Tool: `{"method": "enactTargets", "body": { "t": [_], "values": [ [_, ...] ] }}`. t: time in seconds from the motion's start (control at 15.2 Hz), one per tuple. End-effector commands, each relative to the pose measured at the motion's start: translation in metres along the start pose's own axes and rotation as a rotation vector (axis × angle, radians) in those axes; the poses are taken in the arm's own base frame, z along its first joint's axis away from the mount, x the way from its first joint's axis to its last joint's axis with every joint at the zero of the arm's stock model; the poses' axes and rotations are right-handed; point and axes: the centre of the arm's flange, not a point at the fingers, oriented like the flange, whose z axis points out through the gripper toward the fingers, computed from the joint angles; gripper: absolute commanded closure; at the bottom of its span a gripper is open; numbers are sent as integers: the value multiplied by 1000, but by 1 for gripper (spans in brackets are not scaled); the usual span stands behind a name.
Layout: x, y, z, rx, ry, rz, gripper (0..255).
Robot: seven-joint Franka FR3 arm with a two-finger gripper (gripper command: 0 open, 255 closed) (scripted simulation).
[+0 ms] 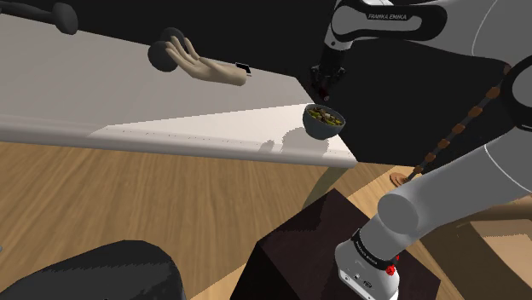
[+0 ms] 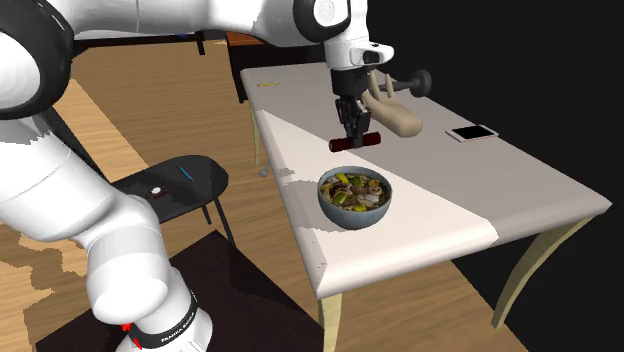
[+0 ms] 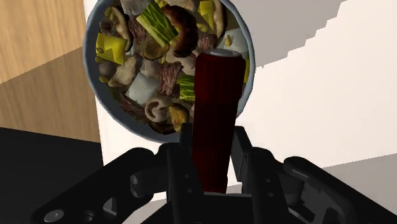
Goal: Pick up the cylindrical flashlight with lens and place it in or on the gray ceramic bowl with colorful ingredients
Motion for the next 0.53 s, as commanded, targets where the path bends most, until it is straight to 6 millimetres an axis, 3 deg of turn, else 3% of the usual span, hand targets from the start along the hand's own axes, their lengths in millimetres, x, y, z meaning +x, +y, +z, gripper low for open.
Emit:
{"method": "enactTargets", "body": {
  "t": [0.0, 0.13, 0.46],
  "values": [
    [-7, 24, 1, 1, 0, -1, 255],
    [-15, 59, 6, 1, 0, -1, 255],
    [-18, 55, 32, 1, 0, -1, 255]
  ]
}}
